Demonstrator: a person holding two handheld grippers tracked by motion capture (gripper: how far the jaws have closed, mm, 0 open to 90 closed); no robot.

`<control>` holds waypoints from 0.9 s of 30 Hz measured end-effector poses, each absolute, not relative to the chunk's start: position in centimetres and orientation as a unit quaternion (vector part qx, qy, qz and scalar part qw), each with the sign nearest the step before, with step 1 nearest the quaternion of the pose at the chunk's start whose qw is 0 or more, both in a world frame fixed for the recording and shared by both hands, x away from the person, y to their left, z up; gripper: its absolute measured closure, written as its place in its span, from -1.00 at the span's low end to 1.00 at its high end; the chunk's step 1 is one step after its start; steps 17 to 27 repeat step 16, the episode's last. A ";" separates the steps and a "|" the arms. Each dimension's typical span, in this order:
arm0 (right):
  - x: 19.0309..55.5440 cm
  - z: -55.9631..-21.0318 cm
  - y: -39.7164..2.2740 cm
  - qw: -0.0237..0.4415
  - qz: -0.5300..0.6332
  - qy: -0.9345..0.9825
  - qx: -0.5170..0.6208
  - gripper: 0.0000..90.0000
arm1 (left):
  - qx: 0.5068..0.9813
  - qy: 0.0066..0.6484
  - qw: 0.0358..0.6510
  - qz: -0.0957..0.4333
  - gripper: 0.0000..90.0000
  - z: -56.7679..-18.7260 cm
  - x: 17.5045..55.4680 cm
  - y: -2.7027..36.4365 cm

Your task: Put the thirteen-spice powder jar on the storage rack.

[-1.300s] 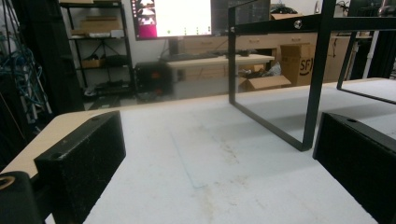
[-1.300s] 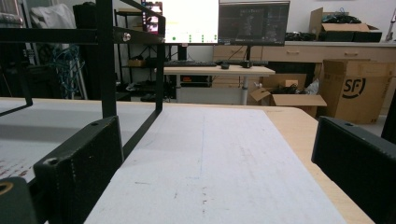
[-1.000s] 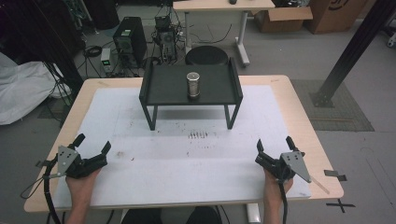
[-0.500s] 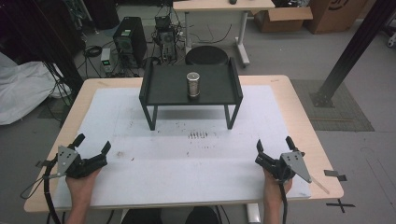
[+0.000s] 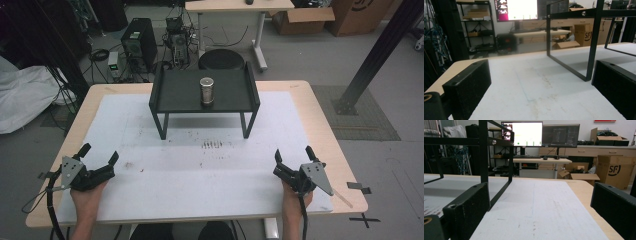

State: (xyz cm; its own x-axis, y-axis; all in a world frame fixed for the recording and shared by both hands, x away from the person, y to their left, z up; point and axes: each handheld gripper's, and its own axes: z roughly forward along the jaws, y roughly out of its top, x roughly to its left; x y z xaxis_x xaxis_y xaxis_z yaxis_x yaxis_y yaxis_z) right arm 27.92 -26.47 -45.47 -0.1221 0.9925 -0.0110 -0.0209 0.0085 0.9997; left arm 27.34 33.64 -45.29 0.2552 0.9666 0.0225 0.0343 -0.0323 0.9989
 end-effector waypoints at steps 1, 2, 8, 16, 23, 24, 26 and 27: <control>27.9 -45.5 -26.5 0.476 0.532 0.527 0.461 -0.95 | 0.576 0.435 0.544 0.429 -0.94 -45.3 27.3 33.6; 27.9 -45.5 -26.5 0.476 0.532 0.527 0.461 -0.95 | 0.576 0.434 0.544 0.429 -0.94 -45.3 27.3 33.6; 27.9 -45.5 -26.5 0.476 0.532 0.527 0.461 -0.95 | 0.575 0.434 0.545 0.429 -0.94 -45.3 27.3 33.6; 27.9 -45.5 -26.5 0.476 0.533 0.527 0.460 -0.95 | 0.573 0.434 0.548 0.427 -0.94 -45.3 27.3 33.7; 27.9 -45.5 -26.5 0.476 0.533 0.527 0.460 -0.95 | 0.573 0.434 0.548 0.427 -0.94 -45.3 27.3 33.7; 27.9 -45.5 -26.5 0.476 0.533 0.527 0.460 -0.95 | 0.573 0.434 0.548 0.427 -0.94 -45.3 27.3 33.7; 27.9 -45.5 -26.5 0.476 0.533 0.527 0.460 -0.95 | 0.573 0.434 0.548 0.427 -0.94 -45.3 27.3 33.7; 27.9 -45.5 -26.5 0.476 0.533 0.527 0.460 -0.95 | 0.573 0.434 0.548 0.427 -0.94 -45.3 27.3 33.7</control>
